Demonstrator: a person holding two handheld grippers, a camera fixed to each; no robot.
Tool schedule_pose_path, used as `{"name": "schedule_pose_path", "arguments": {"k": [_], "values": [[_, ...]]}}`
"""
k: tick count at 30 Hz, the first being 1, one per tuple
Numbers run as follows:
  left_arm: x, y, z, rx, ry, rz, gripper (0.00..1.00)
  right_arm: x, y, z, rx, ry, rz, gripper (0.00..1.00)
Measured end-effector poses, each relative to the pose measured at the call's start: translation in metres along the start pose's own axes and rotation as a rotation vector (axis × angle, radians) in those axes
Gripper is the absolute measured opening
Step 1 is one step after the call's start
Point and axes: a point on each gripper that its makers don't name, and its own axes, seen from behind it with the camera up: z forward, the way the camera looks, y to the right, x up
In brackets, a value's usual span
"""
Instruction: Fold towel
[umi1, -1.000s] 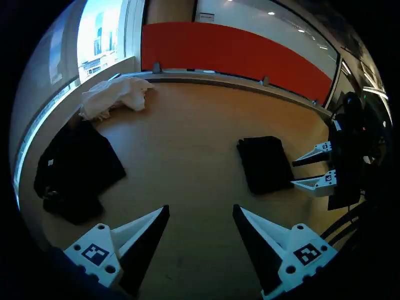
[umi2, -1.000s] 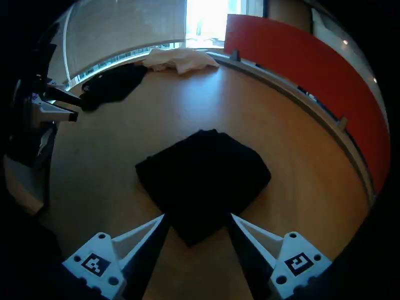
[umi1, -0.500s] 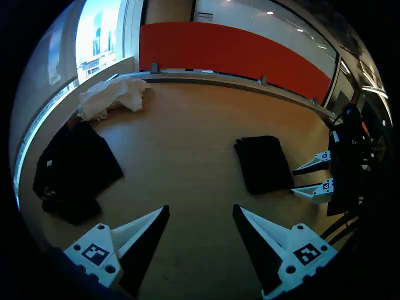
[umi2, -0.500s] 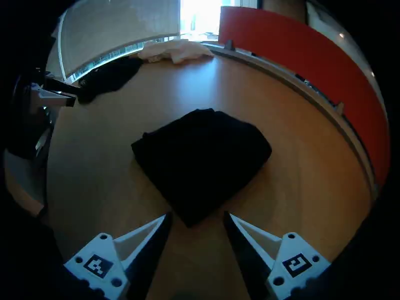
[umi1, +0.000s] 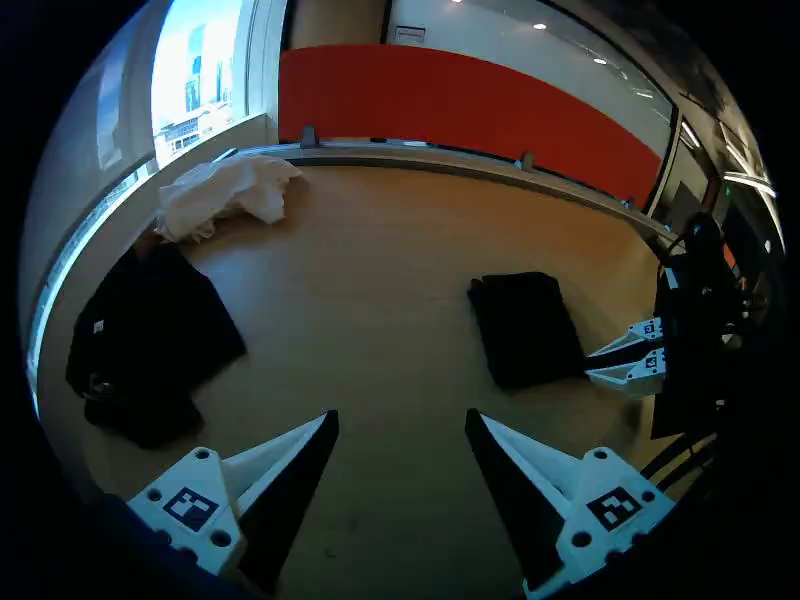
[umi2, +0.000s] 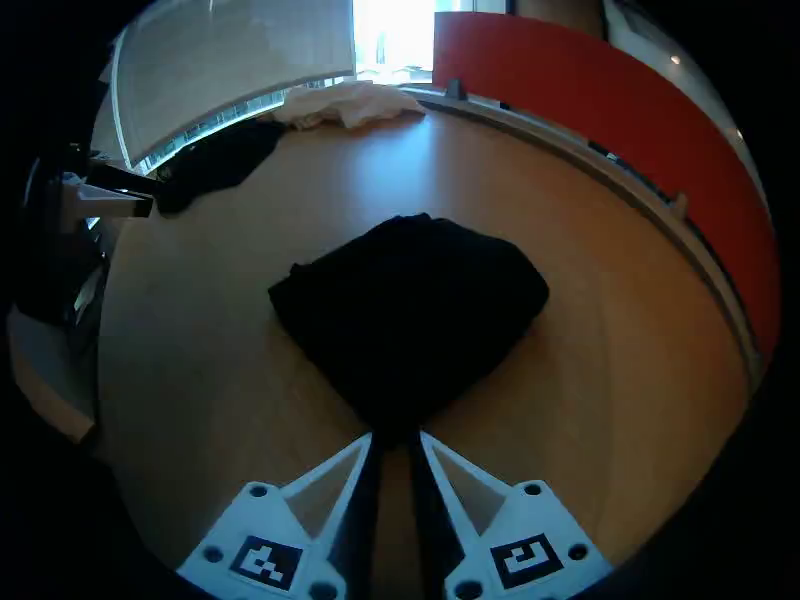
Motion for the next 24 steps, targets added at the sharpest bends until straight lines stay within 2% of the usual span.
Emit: {"name": "schedule_pose_path", "arguments": {"k": [4, 12, 18, 24], "values": [[0.000, 0.000, 0.000, 0.000, -0.001, 0.002, 0.94, 0.000, 0.000, -0.001, -0.004, 0.002, -0.002, 0.06], [0.000, 0.000, 0.000, -0.003, 0.000, 0.001, 0.94, 0.008, 0.002, -0.005, -0.019, 0.017, -0.020, 0.05], [0.001, 0.000, 0.000, -0.004, 0.005, 0.003, 0.94, 0.033, 0.009, -0.014, -0.042, 0.060, -0.041, 0.05], [0.007, 0.001, -0.001, -0.009, 0.017, 0.002, 0.94, 0.069, 0.020, -0.029, -0.072, 0.119, -0.075, 0.05]]}}
